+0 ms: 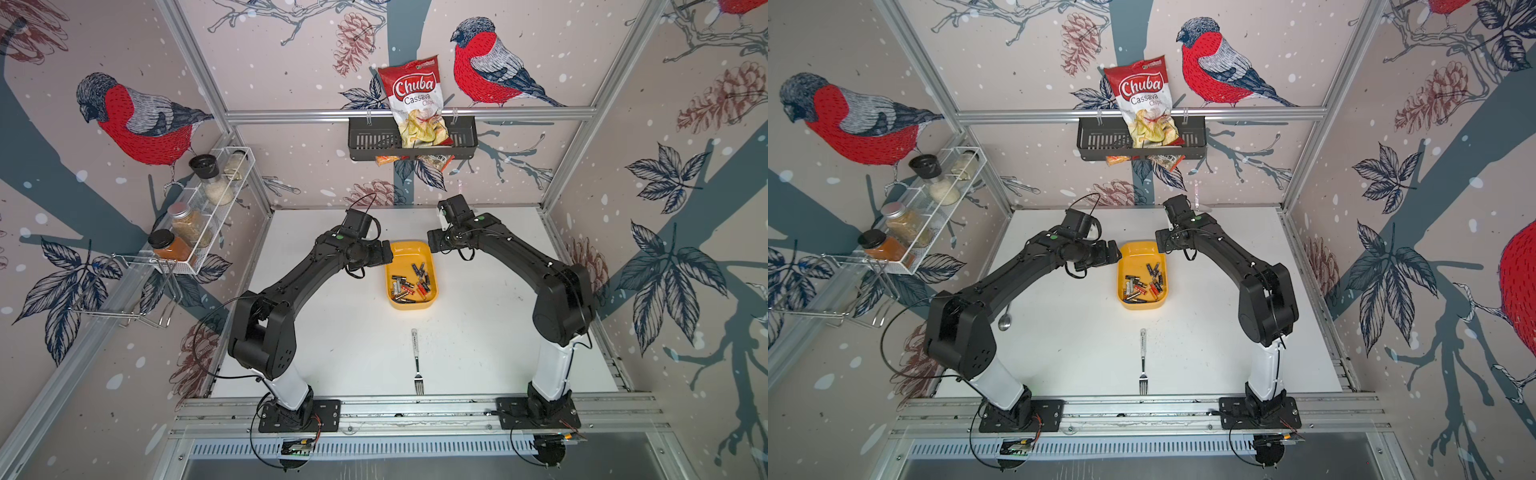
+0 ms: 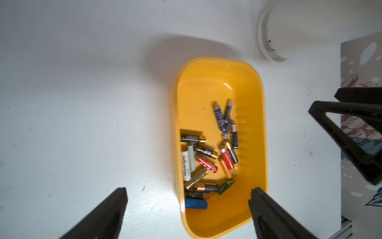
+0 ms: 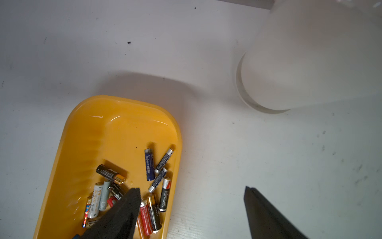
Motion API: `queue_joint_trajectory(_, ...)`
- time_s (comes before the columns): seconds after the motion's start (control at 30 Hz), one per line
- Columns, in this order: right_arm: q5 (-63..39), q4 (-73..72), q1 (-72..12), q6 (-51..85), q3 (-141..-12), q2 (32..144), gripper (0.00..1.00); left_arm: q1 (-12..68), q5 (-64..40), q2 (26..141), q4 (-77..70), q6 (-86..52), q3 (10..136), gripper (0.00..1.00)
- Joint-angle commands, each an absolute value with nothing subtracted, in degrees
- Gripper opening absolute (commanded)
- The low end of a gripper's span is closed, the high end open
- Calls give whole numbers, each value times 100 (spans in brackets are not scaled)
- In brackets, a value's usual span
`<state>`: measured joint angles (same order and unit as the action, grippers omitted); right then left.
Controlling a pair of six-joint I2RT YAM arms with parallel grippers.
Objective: Take the batteries out of the storage box
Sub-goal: Pick up the battery from the storage box.
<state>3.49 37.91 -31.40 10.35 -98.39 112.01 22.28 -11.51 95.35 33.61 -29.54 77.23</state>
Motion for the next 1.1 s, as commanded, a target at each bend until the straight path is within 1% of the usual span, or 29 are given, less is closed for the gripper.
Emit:
queue_joint_trajectory(0.0, 203, 4142, -3307, 909, -10266, 11579, 74, 2013, -1280, 9423, 3303, -2882, 7451, 96)
queue_joint_trajectory(0.03, 176, 4176, -3354, 898, -10380, 11715, 67, 1945, -1299, 9411, 3226, -2917, 7346, 96)
queue_joint_trajectory(0.07, 166, 4213, -3389, 879, -10473, 11821, 63, 1897, -1305, 9403, 3177, -2932, 7274, 95)
queue_joint_trajectory(0.23, 70, 4304, -3604, 778, -10822, 12276, 56, 1753, -1301, 9445, 3003, -2971, 7010, 95)
queue_joint_trajectory(0.27, 54, 4290, -3633, 774, -10828, 12361, 54, 1736, -1299, 9462, 2968, -2978, 6968, 95)
queue_joint_trajectory(0.53, 53, 4351, -3696, 723, -11013, 12937, 43, 1710, -1399, 9627, 2860, -2987, 6817, 94)
queue_joint_trajectory(0.7, 23, 4317, -3700, 696, -10989, 13074, 40, 1706, -1415, 9650, 2801, -3009, 6768, 93)
queue_joint_trajectory(0.87, -68, 4270, -3700, 655, -10999, 13172, 34, 1711, -1467, 9680, 2753, -3042, 6732, 92)
queue_joint_trajectory(1.07, -116, 4257, -3700, 655, -10973, 13262, 32, 1708, -1494, 9696, 2734, -3051, 6690, 92)
